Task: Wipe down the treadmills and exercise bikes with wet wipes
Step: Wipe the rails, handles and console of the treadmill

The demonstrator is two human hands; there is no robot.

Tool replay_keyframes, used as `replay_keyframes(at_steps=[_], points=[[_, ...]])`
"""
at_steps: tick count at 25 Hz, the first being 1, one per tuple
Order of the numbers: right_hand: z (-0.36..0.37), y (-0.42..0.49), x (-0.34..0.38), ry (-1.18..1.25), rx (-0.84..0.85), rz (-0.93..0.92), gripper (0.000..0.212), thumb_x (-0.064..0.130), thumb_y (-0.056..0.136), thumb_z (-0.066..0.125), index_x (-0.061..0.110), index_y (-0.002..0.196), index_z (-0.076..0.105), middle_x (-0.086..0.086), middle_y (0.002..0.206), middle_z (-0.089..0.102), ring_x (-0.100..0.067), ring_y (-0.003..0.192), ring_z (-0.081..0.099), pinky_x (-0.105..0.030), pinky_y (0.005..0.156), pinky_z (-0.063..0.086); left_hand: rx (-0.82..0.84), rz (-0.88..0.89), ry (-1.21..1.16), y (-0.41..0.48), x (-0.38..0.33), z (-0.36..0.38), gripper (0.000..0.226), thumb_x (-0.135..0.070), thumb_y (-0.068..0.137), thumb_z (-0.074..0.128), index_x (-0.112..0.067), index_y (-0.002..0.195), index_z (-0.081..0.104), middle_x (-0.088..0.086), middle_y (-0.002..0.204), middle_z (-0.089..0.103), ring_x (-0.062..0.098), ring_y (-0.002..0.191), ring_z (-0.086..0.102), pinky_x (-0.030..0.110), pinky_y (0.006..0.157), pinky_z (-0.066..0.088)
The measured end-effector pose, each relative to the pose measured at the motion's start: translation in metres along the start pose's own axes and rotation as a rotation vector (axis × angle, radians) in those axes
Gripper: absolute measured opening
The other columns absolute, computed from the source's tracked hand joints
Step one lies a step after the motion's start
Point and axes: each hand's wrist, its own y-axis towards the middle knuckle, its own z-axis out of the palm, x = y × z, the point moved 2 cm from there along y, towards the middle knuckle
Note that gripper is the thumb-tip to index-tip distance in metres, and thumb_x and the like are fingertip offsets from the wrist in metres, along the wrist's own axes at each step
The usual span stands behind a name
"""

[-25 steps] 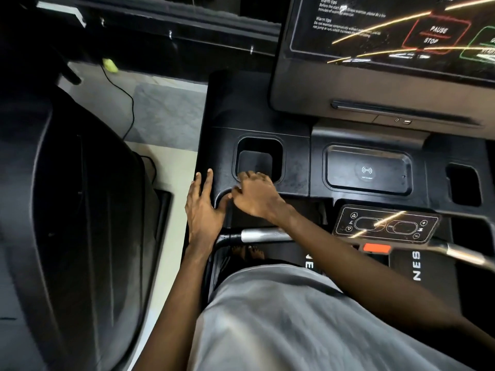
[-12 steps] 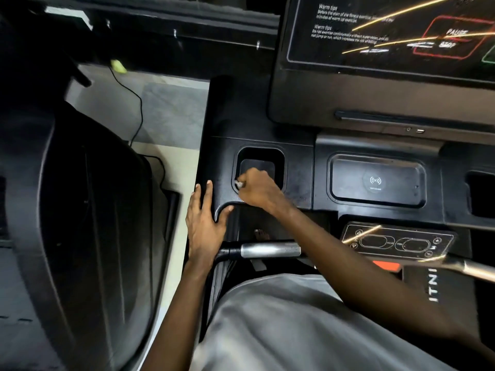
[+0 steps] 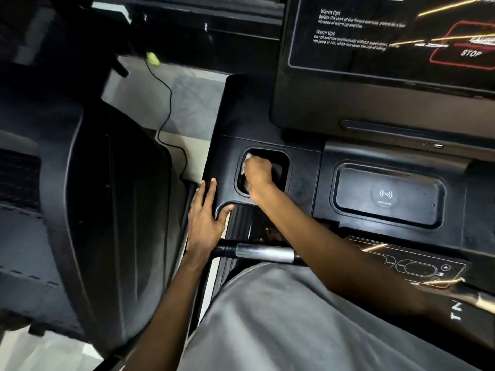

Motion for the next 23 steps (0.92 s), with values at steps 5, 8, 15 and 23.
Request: replay_keyframes(at_steps=[5,8,15,23], points=[[-0.027,-0.011,-0.009,-0.979,0.292,-0.406,0.017,-0.004,0.083,0.049,0.001,0.073,0.062,-0.011,0.069,0.061,-0.022,0.066,0.058,-0.029,0.058,0.047,0.025,-0.033,-0.016,0.002,-0.003,0.000,0.079,-0.048,0.093,0.066,-0.026,0.159,0.029,0.010,0.165,0.025,0.027,0.152,0.021,0.044,0.122,0.024],[-0.028,-0.008,0.003,-1.227,0.318,-0.572,0.013,0.003,0.083,0.056,0.002,0.080,0.068,-0.017,0.080,0.070,-0.032,0.079,0.069,-0.044,0.072,0.058,-0.018,0.024,0.001,-0.001,-0.006,0.002,0.072,-0.047,0.094,0.063,-0.026,0.157,0.034,0.008,0.165,0.026,0.029,0.152,0.023,0.052,0.121,0.027],[-0.040,0.019,0.007,-1.609,0.208,-0.882,0.021,-0.002,0.091,0.054,0.000,0.108,0.066,-0.017,0.119,0.058,-0.033,0.110,0.060,-0.037,0.088,0.052,-0.067,0.057,0.038,-0.010,-0.013,0.009,0.064,-0.056,0.095,0.053,-0.033,0.153,0.041,0.007,0.164,0.030,0.031,0.151,0.025,0.055,0.120,0.023],[-0.036,0.011,0.019,-1.809,0.475,-0.867,0.027,0.005,0.095,0.054,0.002,0.121,0.060,-0.014,0.126,0.060,-0.034,0.115,0.062,-0.038,0.094,0.048,-0.083,0.062,0.040,-0.008,-0.010,0.011,0.064,-0.061,0.094,0.052,-0.033,0.151,0.044,0.007,0.162,0.033,0.031,0.149,0.030,0.056,0.118,0.029]])
